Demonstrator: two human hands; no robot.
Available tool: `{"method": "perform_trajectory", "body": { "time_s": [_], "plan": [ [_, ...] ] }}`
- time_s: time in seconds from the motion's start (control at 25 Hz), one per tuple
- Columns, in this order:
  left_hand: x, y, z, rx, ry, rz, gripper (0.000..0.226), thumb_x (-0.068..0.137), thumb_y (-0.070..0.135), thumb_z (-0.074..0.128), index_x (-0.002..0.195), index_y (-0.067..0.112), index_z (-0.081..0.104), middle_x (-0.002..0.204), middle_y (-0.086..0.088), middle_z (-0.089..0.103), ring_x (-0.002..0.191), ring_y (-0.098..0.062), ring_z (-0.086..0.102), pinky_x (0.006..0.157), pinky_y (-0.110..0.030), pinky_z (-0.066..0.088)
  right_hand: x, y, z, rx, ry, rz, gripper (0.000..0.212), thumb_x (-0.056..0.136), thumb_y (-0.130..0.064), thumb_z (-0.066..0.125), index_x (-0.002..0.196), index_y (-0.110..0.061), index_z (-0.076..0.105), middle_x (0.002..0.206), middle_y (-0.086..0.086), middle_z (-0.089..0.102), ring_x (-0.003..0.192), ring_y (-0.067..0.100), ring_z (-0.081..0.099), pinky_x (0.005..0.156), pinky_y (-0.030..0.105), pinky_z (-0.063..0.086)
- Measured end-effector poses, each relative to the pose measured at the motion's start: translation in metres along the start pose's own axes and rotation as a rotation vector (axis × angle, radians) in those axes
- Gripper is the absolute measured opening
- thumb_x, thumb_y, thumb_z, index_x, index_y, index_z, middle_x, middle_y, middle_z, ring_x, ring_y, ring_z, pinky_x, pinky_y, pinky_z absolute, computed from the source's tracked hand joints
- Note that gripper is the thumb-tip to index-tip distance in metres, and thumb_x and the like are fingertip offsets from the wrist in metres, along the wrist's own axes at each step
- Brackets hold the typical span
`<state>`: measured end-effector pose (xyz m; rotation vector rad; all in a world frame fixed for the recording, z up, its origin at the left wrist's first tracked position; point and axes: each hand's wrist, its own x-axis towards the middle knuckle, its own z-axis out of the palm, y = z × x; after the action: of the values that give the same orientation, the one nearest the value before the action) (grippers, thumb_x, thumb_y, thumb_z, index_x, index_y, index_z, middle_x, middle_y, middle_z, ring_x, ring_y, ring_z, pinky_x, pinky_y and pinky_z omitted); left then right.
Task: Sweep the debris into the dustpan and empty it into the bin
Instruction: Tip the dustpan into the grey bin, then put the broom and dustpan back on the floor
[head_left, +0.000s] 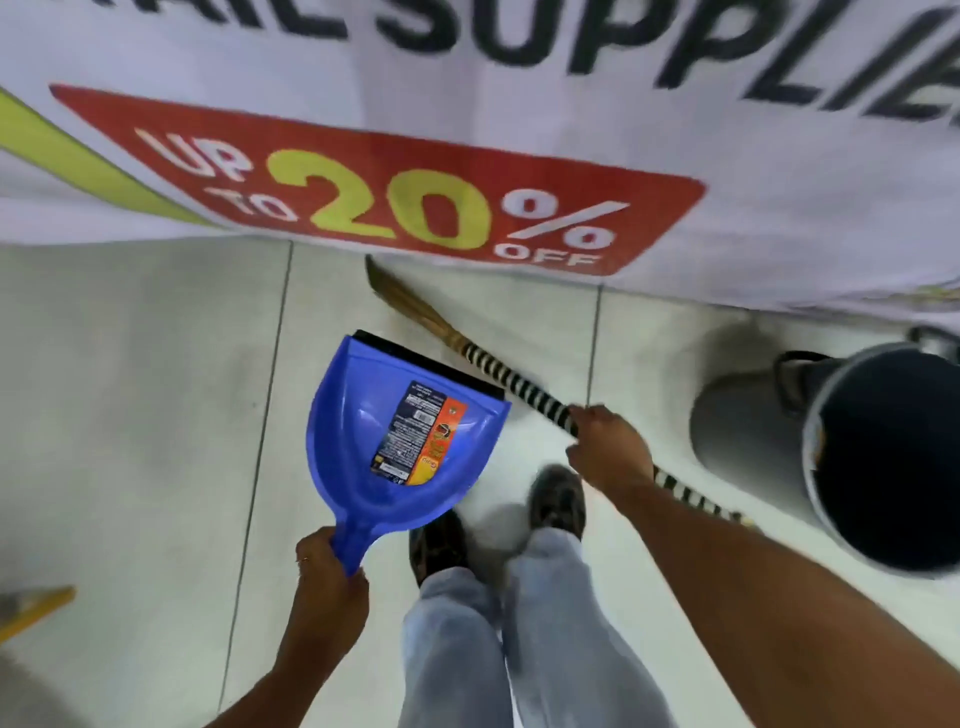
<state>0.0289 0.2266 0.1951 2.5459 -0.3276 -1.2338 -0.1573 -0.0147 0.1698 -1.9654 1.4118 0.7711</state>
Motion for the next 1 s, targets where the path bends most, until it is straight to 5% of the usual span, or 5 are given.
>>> {"method": "perform_trajectory", "body": {
  "time_s": [0.28,0.4,0.52,0.68,1.0],
  "plan": [
    [0.085,-0.044,0.077,-0.111,0.113,-0.226,0.027,0.073,-0.022,0.045,0.096,-0.009,0.046,0.092,-0.018,0.039,0.076,-0.03,0.043,0.063,-0.033,0.035,0.216,-0.086,0.023,-0.18,0.176,-0.203,0.037,0.089,-0.004,0.048,0.123,-0.009,0.059,0.117,0.019,0.065,0.109,0.038,0.06,0.089,0.039,0.051],
    [0.098,-0.02,0.097,-0.175,0.08,-0.144,0.024,0.077,-0.017,0.048,0.096,-0.004,0.045,0.081,-0.006,0.04,0.073,-0.021,0.046,0.056,-0.017,0.033,0.247,-0.078,0.028,-0.214,0.199,-0.225,0.04,0.088,0.002,0.043,0.126,-0.006,0.057,0.121,0.02,0.063,0.114,0.039,0.057,0.093,0.042,0.05],
    [0.088,0.006,0.103,-0.151,-0.017,-0.093,0.022,0.081,-0.011,0.044,0.095,0.006,0.041,0.081,0.003,0.036,0.07,-0.001,0.041,0.056,-0.01,0.035,0.211,-0.035,0.031,-0.131,0.262,-0.237,0.042,0.087,0.004,0.037,0.125,0.003,0.054,0.127,0.025,0.057,0.121,0.041,0.049,0.099,0.046,0.046],
    [0.049,0.047,0.11,0.047,-0.18,0.009,0.022,0.074,-0.012,0.039,0.073,0.01,0.035,0.084,-0.013,0.037,0.077,-0.043,0.052,0.054,-0.034,0.033,0.069,0.057,0.057,0.088,0.203,0.029,0.042,0.076,0.009,0.042,0.112,0.005,0.063,0.116,0.026,0.065,0.111,0.042,0.058,0.093,0.045,0.051],
    [-0.014,0.151,0.219,0.59,-0.387,0.244,0.04,0.091,0.012,0.045,0.125,-0.008,0.041,0.135,-0.023,0.041,0.128,-0.035,0.039,0.106,-0.03,0.032,-0.049,0.147,0.095,0.407,0.21,0.348,0.053,0.078,0.007,0.044,0.129,-0.006,0.057,0.131,0.013,0.06,0.125,0.028,0.051,0.105,0.032,0.042]
  ]
}}
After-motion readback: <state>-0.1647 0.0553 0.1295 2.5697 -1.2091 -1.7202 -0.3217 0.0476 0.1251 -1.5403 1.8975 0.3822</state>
